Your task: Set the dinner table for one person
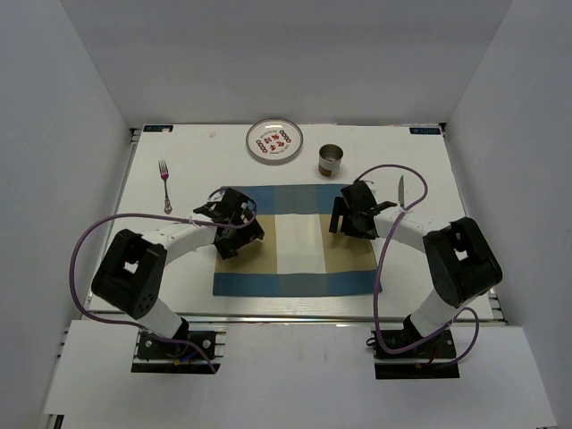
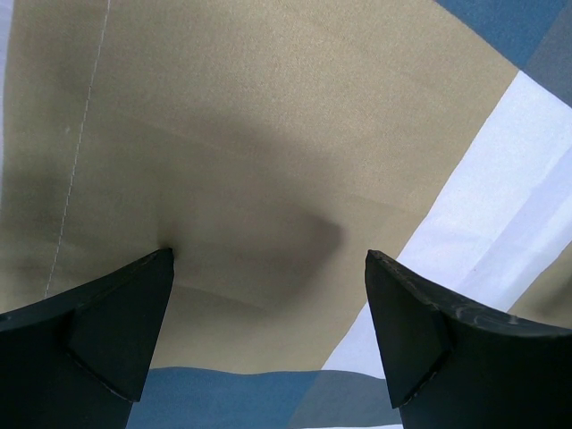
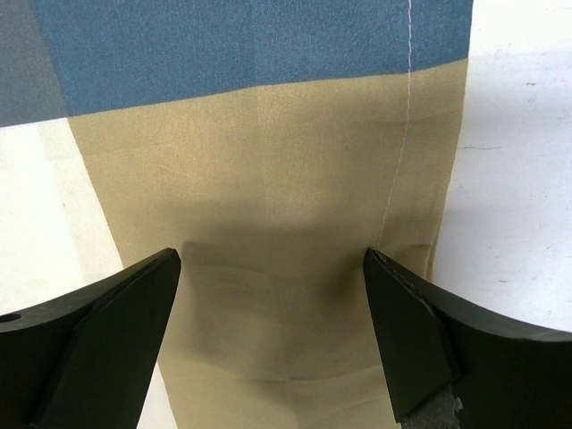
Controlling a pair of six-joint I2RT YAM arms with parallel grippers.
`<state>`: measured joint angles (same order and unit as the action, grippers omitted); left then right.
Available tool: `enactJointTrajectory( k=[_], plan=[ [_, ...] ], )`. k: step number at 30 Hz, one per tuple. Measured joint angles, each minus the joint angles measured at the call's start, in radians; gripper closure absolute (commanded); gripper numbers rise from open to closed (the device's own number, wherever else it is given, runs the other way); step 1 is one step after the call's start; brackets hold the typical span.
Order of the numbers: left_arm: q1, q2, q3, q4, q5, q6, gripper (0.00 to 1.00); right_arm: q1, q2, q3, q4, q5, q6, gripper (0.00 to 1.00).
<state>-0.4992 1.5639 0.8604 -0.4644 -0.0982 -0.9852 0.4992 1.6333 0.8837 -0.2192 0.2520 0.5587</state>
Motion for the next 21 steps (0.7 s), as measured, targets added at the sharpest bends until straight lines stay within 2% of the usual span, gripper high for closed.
enactJointTrajectory(
  k=[10, 21],
  plan=[
    [-0.009, -0.002, 0.005, -0.013, -0.016, -0.001, 0.02, 0.001, -0.008, -0.007, -0.002, 0.012, 0.011, 0.11],
    [-0.006, -0.006, 0.083, -0.085, -0.059, 0.013, 0.02, -0.003, -0.009, 0.103, -0.188, 0.032, 0.000, 0.11]
  ],
)
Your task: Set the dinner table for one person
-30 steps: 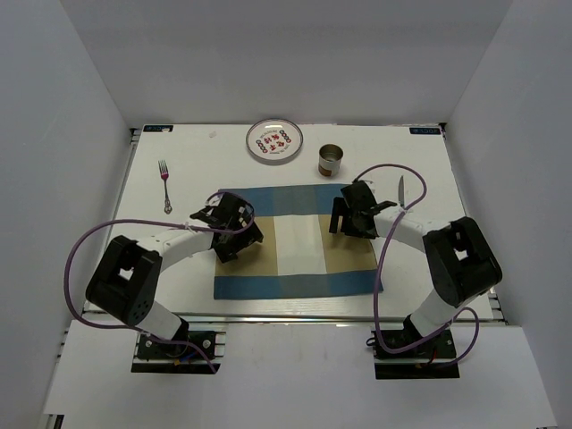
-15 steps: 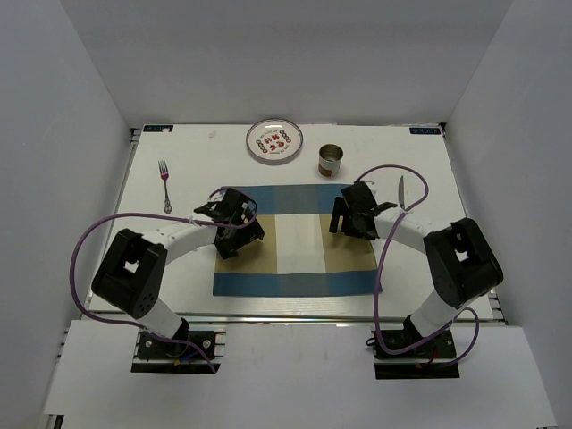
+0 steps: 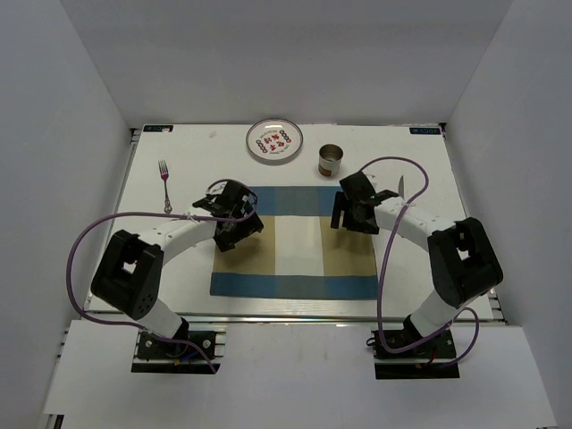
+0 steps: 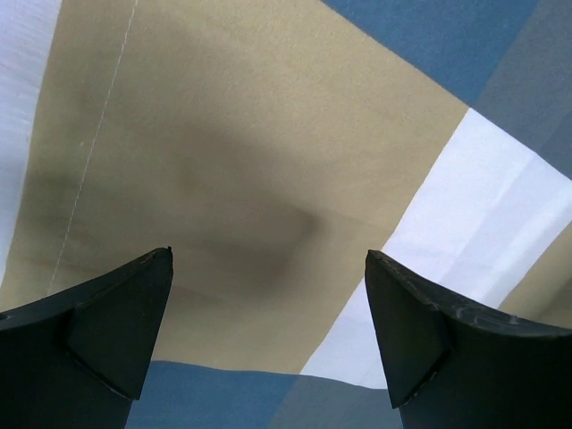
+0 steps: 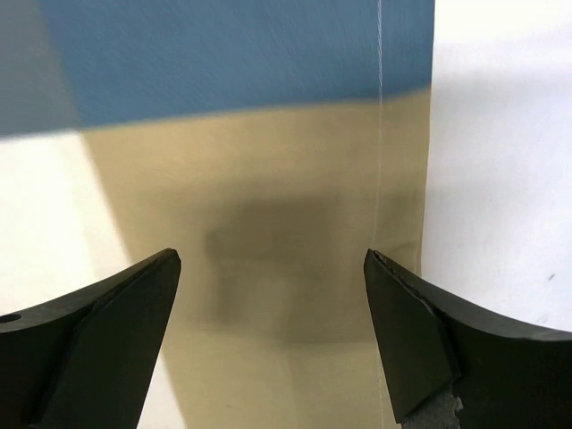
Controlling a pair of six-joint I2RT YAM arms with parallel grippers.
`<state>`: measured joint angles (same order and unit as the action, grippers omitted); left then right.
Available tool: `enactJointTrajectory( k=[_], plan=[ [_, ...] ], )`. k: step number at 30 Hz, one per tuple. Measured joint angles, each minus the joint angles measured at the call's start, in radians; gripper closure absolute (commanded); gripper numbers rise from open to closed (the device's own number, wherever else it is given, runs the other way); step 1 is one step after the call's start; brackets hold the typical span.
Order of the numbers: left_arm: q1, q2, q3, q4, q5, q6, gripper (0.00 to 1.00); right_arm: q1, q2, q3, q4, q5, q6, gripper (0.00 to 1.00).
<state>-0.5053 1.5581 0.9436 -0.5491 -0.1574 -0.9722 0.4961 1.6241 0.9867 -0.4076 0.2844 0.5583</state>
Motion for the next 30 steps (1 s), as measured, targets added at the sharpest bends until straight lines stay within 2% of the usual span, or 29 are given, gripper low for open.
enactJointTrajectory(
  k=[7, 10, 14, 18, 24, 30],
  plan=[
    [0.000, -0.046, 0.000, -0.020, 0.000, 0.003, 0.02, -0.018, 0.011, 0.174, -0.018, -0.015, -0.057, 0.11],
    [0.007, -0.060, 0.011, -0.019, -0.001, 0.006, 0.02, -0.019, -0.034, 0.150, -0.004, -0.071, -0.080, 0.11],
    [0.023, -0.002, 0.118, -0.014, -0.003, 0.019, 0.02, -0.018, -0.230, 0.035, 0.021, -0.237, -0.132, 0.11],
    [0.069, 0.157, 0.316, 0.010, -0.001, 0.027, 0.02, -0.016, -0.501, -0.029, 0.041, -0.440, -0.184, 0.11],
    [0.180, 0.485, 0.657, 0.053, 0.024, 0.027, 0.02, -0.014, -0.814, -0.116, 0.100, -0.629, -0.187, 0.11],
    [0.262, 0.692, 0.790, 0.174, 0.082, 0.020, 0.02, -0.014, -0.965, -0.208, 0.082, -0.740, -0.167, 0.11]
  ],
)
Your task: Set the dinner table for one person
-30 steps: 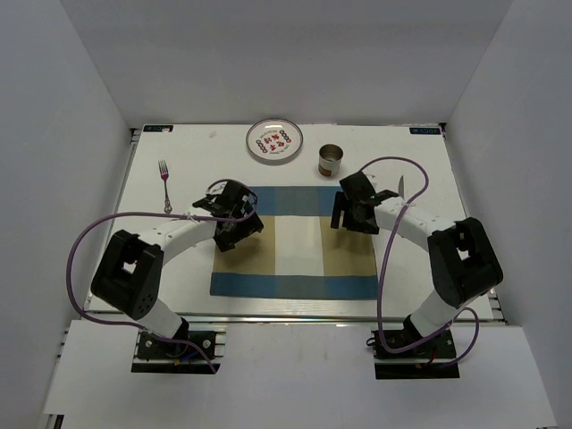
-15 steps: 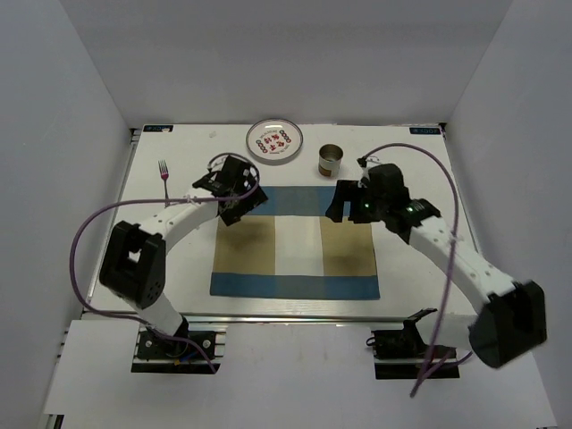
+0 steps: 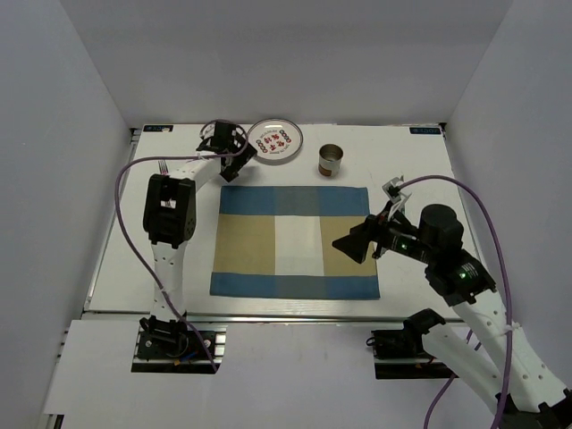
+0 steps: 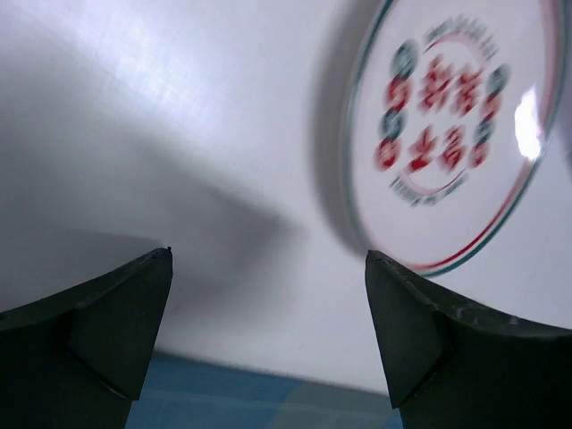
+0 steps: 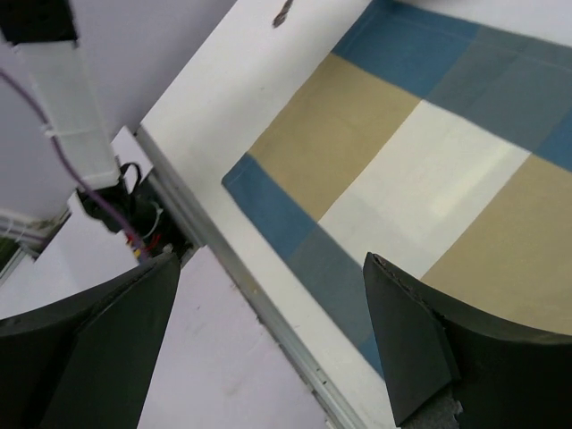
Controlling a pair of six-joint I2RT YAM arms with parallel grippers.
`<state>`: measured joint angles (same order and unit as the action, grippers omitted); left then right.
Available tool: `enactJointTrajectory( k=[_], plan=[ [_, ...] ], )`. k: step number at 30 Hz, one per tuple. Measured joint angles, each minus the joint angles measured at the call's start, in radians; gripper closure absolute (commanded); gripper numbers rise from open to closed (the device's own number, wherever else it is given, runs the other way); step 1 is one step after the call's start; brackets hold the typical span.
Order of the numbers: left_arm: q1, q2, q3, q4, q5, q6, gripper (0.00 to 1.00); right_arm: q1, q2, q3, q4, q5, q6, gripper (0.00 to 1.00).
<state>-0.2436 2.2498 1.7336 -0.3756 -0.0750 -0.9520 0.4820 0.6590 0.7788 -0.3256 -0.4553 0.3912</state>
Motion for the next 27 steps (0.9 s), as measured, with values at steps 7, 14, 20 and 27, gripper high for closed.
enactJointTrajectory(
  k=[7, 14, 20, 27],
  plan=[
    [0.027, 0.159, 0.181, 0.156, 0.068, 0.000, 0.02, 0.000, -0.045, -0.017, -0.032, -0.092, 0.006, 0.11],
    [0.028, 0.281, 0.337, 0.198, 0.108, -0.044, 0.26, 0.000, -0.045, -0.024, -0.047, -0.092, 0.006, 0.11],
    [0.031, 0.304, 0.320, 0.195, 0.079, -0.095, 1.00, 0.000, -0.045, -0.024, -0.062, -0.083, 0.006, 0.11],
    [0.037, 0.240, 0.196, 0.291, 0.103, -0.111, 1.00, 0.000, -0.048, -0.024, -0.071, -0.064, 0.006, 0.11]
  ],
)
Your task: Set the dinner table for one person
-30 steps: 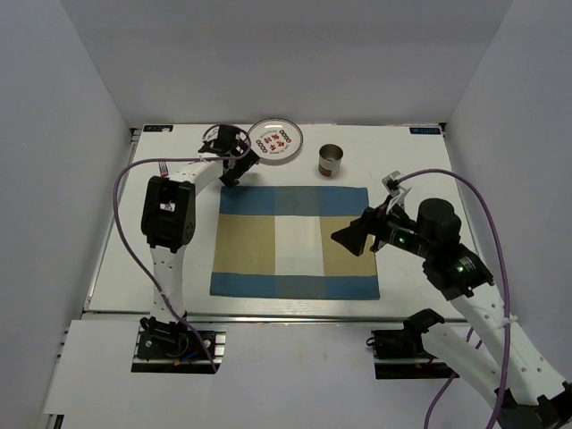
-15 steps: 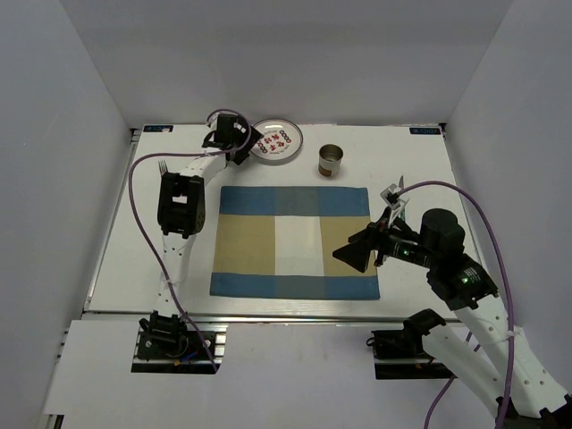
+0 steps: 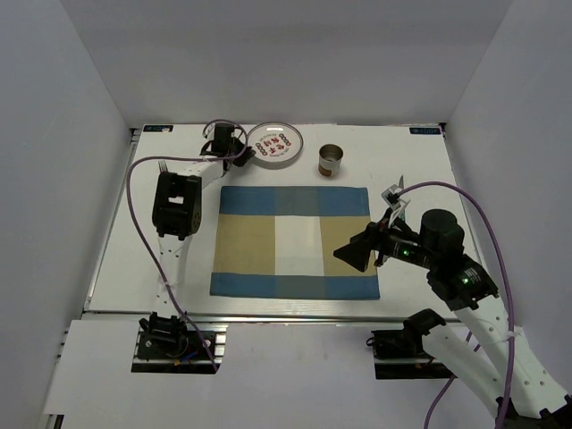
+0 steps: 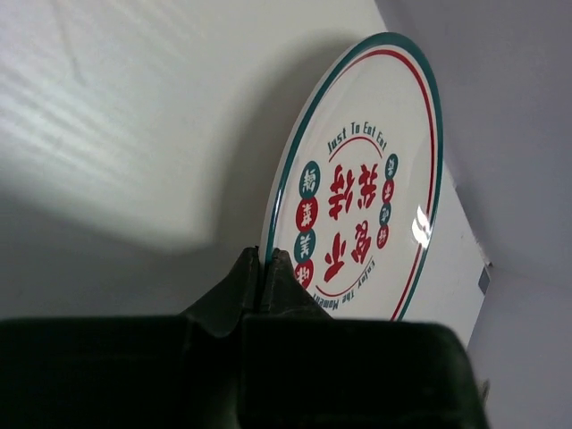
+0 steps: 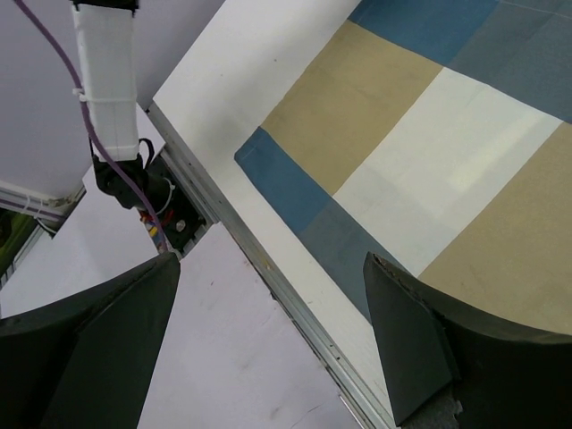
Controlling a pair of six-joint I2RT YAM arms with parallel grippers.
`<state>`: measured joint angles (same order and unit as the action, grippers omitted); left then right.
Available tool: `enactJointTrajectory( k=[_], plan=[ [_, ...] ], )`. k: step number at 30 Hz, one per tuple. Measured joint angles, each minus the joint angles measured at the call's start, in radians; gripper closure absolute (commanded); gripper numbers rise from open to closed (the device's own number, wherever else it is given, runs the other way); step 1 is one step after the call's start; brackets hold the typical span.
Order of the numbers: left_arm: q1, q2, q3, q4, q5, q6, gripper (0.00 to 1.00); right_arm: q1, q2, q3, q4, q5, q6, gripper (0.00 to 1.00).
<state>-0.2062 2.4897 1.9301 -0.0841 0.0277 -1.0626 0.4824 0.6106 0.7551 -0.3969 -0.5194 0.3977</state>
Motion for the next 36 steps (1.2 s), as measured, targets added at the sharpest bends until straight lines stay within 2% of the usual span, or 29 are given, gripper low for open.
enactJointTrajectory(
  k=[5, 10, 15, 19, 23, 27, 31, 36],
  plan=[
    [0.014, -0.224, -0.330, 0.105, 0.036, 0.033, 1.00, 0.000, -0.022, -0.004, 0.000, 0.024, 0.013, 0.11],
    [0.027, -0.472, -0.571, 0.183, 0.072, 0.074, 1.00, 0.000, -0.050, -0.024, -0.009, 0.047, 0.017, 0.11],
    [0.014, -0.765, -0.737, 0.222, 0.099, 0.120, 1.00, 0.000, -0.095, -0.063, -0.019, 0.058, 0.032, 0.11],
    [-0.006, -0.934, -0.872, 0.255, 0.169, 0.139, 1.00, 0.000, -0.113, -0.085, -0.029, 0.071, 0.041, 0.11],
    [-0.042, -0.981, -1.066, 0.312, 0.269, 0.150, 1.00, 0.000, -0.130, -0.103, -0.044, 0.086, 0.042, 0.11],
    [-0.114, -0.966, -1.219, 0.289, 0.328, 0.169, 1.00, 0.000, -0.146, -0.122, -0.053, 0.097, 0.043, 0.11],
    [-0.173, -0.972, -1.293, 0.279, 0.378, 0.192, 1.00, 0.000, -0.150, -0.137, -0.056, 0.098, 0.047, 0.11],
    [-0.198, -1.009, -1.315, 0.284, 0.380, 0.225, 1.00, 0.000, -0.152, -0.158, -0.052, 0.098, 0.059, 0.11]
  ],
)
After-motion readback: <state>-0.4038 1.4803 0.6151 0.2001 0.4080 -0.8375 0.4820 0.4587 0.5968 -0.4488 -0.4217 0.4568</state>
